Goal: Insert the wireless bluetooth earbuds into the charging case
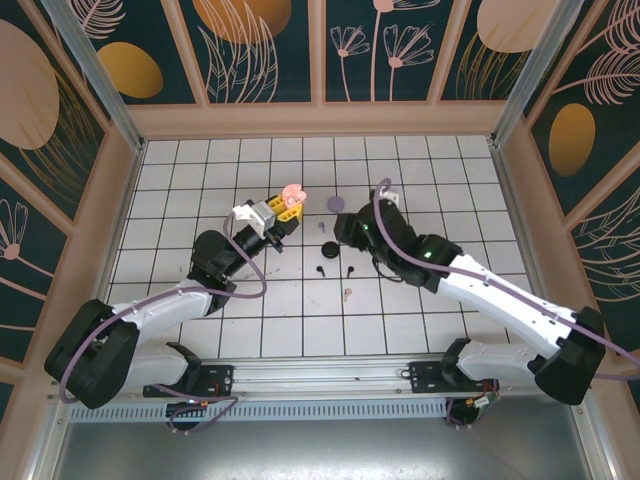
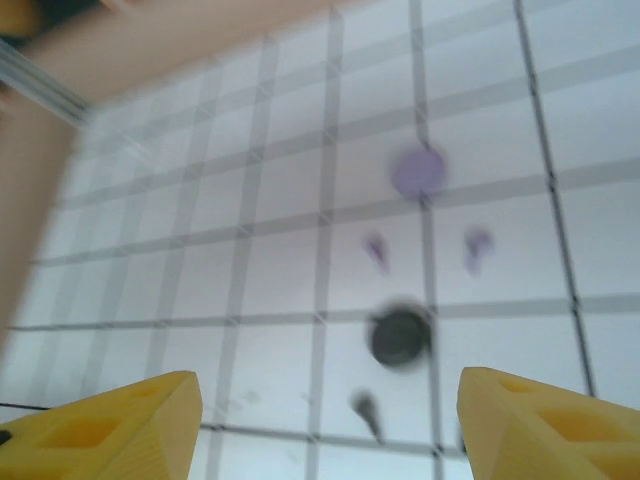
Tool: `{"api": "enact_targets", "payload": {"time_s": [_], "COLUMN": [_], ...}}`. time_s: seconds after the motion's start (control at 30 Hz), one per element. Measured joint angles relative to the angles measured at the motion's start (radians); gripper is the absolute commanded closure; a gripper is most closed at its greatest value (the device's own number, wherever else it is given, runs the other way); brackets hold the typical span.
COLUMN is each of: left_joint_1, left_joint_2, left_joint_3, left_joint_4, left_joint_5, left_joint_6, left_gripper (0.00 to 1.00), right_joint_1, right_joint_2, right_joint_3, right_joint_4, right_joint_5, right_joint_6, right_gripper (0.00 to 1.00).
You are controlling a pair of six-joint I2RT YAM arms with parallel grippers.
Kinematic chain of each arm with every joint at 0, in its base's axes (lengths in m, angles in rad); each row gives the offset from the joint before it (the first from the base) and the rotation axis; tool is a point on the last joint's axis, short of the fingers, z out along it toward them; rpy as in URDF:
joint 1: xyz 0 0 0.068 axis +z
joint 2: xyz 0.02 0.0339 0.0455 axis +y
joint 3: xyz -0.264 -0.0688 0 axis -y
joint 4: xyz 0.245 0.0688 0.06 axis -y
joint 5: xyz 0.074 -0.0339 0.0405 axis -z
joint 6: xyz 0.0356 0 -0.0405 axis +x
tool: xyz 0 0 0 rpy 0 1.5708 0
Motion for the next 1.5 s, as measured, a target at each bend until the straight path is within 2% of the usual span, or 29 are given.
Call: {"api": "enact_targets", "payload": {"time_s": [0.27, 0.47, 0.63, 1.1, 1.5], "left_joint_1": [0.000, 0.000, 0.000, 0.000, 0.000], "left_joint_2": [-0.061, -0.089, -0.098, -0.092, -0.082], "left_joint_3": [-0.039, -0.063, -0.070, -0.097, -0.103], "left_joint_4": [-0.003, -0.006, -0.005, 0.032, 0.042], "left_joint_5": [-0.020, -0.032, -0.042, -0.043, -0.042], "left_joint_6": [0.001, 0.001, 0.001, 0.000, 0.000], "left_gripper": [1.00, 1.00, 1.00, 1.00, 1.00], "right_joint_1": [0.058, 0.124, 0.138, 0.138, 0.128], "right_joint_2": [0.116, 0.252, 0.333, 0.460, 0.499], "right_joint_3": [-0.165, -0.167, -0.154, -0.079, -0.079], "right_joint_4": [-0.069, -0.070, -0.075, -0.077, -0.055], "right_joint_5": [-0.005, -0.005, -0.006, -0.028, -0.054], "right_joint_6": [0.243, 0.384, 0.462, 0.505, 0.505], "right_gripper": [0.39, 0.46, 0.51, 0.57, 0.61]}}
